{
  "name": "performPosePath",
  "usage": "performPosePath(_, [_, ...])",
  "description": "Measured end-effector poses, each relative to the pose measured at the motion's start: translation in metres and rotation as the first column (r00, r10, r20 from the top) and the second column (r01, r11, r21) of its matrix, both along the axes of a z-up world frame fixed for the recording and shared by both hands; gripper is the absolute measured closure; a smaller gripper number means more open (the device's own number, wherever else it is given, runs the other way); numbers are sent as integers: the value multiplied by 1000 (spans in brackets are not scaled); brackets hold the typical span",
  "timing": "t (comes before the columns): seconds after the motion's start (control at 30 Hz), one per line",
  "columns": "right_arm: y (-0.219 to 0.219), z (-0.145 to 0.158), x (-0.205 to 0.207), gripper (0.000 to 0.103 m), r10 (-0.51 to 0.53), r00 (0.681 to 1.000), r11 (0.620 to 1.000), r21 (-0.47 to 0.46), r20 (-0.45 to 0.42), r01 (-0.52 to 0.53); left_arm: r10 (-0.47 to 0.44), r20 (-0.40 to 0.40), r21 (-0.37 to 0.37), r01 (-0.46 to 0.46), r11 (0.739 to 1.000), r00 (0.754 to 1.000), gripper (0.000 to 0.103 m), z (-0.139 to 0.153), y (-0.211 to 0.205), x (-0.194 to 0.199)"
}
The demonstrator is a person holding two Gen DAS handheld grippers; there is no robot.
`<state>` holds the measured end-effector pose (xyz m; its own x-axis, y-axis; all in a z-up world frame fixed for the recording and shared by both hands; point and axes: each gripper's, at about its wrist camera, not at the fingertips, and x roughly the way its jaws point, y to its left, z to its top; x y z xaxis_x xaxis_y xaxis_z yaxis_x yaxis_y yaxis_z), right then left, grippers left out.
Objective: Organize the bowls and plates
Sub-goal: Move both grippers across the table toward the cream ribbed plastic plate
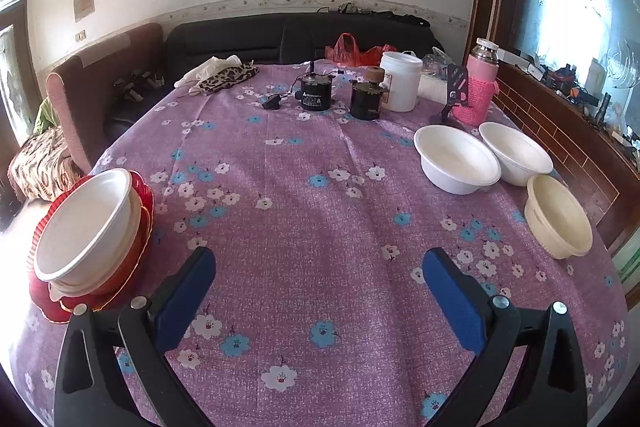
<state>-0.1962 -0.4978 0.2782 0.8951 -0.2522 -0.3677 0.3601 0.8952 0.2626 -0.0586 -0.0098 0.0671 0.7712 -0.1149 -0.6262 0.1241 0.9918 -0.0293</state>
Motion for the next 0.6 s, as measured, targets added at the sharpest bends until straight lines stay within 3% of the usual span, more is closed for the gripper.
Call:
performPosePath(0.2, [8, -59, 25, 9, 83, 994, 993, 92, -72, -77, -47, 32, 18, 47, 999, 998, 0, 4, -13, -4])
performPosePath(0.6, [17, -178, 82, 9, 166, 973, 954, 276, -162, -117, -133, -13, 20, 133, 991, 991, 0, 3, -61, 16])
